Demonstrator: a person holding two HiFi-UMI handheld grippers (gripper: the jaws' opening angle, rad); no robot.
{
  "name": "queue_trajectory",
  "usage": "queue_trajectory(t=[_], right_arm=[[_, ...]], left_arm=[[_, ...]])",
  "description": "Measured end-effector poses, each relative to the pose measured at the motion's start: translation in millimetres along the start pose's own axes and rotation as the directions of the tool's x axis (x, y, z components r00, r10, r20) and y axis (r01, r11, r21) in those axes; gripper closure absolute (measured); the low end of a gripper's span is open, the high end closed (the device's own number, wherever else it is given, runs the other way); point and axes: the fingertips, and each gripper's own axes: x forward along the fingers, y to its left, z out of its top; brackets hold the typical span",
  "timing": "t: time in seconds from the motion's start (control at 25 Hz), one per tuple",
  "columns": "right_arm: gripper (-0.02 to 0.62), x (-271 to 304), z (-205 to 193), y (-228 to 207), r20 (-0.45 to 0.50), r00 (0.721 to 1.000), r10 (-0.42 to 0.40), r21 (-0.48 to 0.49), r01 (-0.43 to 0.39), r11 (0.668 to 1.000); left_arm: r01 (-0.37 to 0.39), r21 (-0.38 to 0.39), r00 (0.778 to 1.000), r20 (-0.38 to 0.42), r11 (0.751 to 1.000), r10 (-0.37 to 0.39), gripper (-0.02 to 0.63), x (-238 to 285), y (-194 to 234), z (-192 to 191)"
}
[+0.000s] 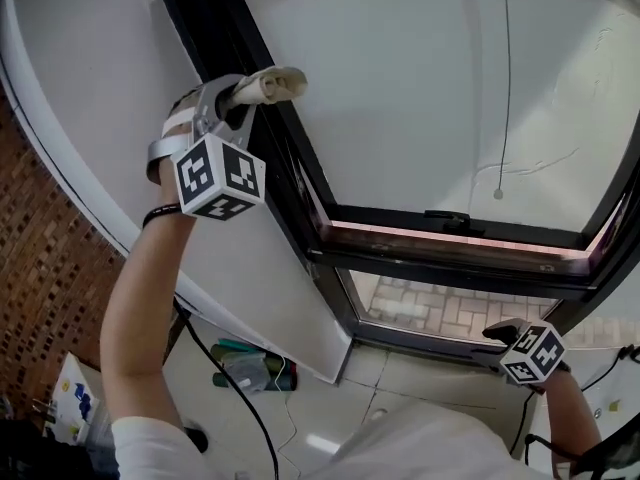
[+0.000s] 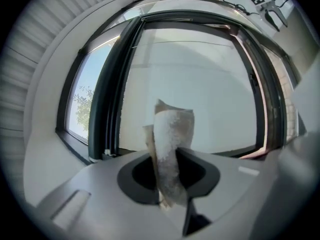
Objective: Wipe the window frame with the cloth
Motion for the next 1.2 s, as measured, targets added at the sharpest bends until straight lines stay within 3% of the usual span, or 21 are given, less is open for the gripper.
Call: queue_trajectory(t=[0.4,0.64,0.84,1.2], right_arm=[[0.4,0,-15,9,-0.006,1.0,0.0,0.043,0.0,0.999],[0.4,0,-30,16,-0.028,1.0,-0.011,0.099,0.013,0.995],[0.4,1,-33,16,-0.042,0.999,-0.028,0.12,0.033,0.992],[0.4,1,-43,23,-0.071,0.996,-0.045,0.174,0.057,0.983]], left_arm=[[0.157,-0.016,0.988,0.009,0.987,-0.157,0.508,13,-218,13],[0.317,-0.064,0.948,0.004,0.946,-0.317,0.508,18,-344,5],[0.359,-0.064,0.933,-0.014,0.931,-0.361,0.509,23,-403,-10],[0.501,-0.118,0.864,0.01,0.857,-0.504,0.509,18,-485,-17]])
